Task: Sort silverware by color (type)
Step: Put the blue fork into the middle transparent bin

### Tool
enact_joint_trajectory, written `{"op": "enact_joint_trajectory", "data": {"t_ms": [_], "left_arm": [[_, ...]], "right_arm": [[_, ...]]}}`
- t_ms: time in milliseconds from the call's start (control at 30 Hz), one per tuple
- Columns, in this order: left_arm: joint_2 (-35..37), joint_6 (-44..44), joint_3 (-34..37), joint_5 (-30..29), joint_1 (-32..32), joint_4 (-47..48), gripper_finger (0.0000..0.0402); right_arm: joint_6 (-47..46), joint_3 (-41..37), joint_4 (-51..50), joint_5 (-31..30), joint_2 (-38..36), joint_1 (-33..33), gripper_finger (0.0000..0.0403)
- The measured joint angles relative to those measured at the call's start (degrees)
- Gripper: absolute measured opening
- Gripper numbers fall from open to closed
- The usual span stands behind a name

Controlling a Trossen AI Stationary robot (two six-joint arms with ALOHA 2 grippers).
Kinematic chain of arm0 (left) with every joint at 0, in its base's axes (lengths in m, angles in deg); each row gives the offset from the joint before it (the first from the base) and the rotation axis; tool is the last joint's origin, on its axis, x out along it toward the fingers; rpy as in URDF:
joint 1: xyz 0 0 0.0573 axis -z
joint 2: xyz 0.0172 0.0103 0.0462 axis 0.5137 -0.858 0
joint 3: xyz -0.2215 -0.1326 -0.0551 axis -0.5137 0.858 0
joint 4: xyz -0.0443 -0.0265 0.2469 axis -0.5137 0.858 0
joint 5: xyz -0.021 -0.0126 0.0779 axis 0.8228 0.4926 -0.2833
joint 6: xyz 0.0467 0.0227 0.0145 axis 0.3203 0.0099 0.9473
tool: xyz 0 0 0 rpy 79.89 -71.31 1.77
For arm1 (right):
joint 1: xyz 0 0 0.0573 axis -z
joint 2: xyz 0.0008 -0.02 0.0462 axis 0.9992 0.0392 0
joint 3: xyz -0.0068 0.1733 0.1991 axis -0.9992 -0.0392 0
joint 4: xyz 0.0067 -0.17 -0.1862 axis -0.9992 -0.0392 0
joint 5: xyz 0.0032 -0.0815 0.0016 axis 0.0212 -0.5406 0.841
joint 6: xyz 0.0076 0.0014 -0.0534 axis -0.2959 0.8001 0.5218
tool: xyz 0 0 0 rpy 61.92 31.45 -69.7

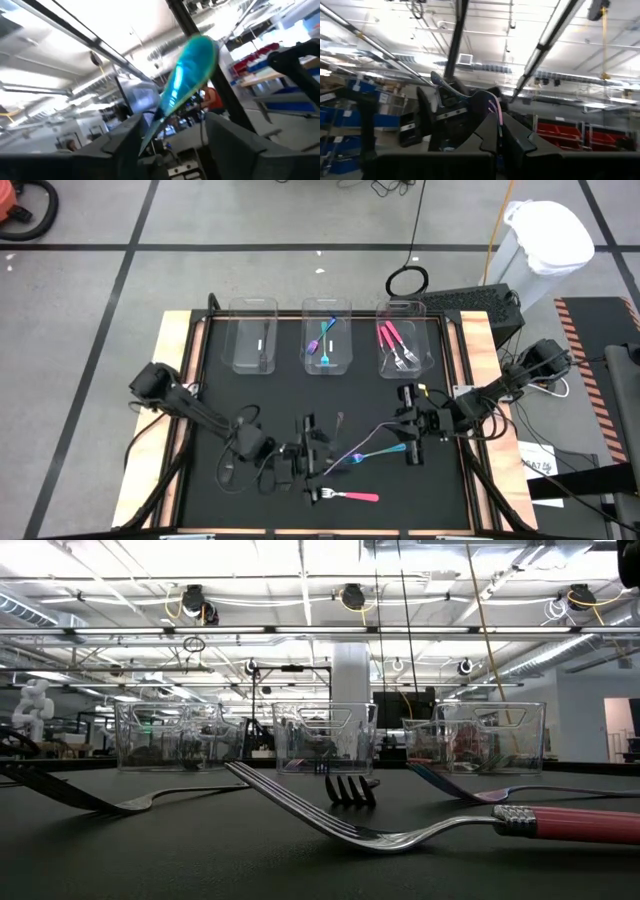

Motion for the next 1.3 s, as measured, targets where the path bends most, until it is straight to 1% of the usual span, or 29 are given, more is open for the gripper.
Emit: {"op": "enact_joint_trajectory", "data": {"t_ms": [133,700,800,933,1000,1067,1300], "left_arm": [[-1.59,0.66,0.00,1.20,-0.60,-3.41,0.0174],[-1.45,0.99,-0.07,1.29,-0.91,-4.44,0.0014],[-1.39,1.05,-0.09,0.94,-0.93,-4.50,0.0009],[-1.39,1.76,-0.09,-1.96,-0.80,-4.43,0.0008],[-1.39,2.22,-0.11,-2.94,-0.77,-4.34,0.0006],[-1.06,2.13,-0.09,-4.03,-0.82,-3.11,0.0004],[-0.14,2.34,-0.03,-7.64,-0.80,-1.06,0.0003]], "right_arm": [[0.44,0.00,0.01,-0.08,0.00,0.01,0.0004],[1.09,-0.02,-0.24,0.15,0.00,-0.02,0.0004],[1.09,-0.02,-0.25,0.14,0.00,-0.02,0.0005],[1.20,-0.02,-1.07,0.12,0.00,0.00,0.0009],[1.32,-0.02,-2.26,-0.04,-0.02,-0.02,0.0021],[1.27,-0.02,-3.42,-1.76,0.02,-0.04,0.0040],[2.57,0.02,-6.61,-11.16,-0.05,-0.02,0.0143]]}}
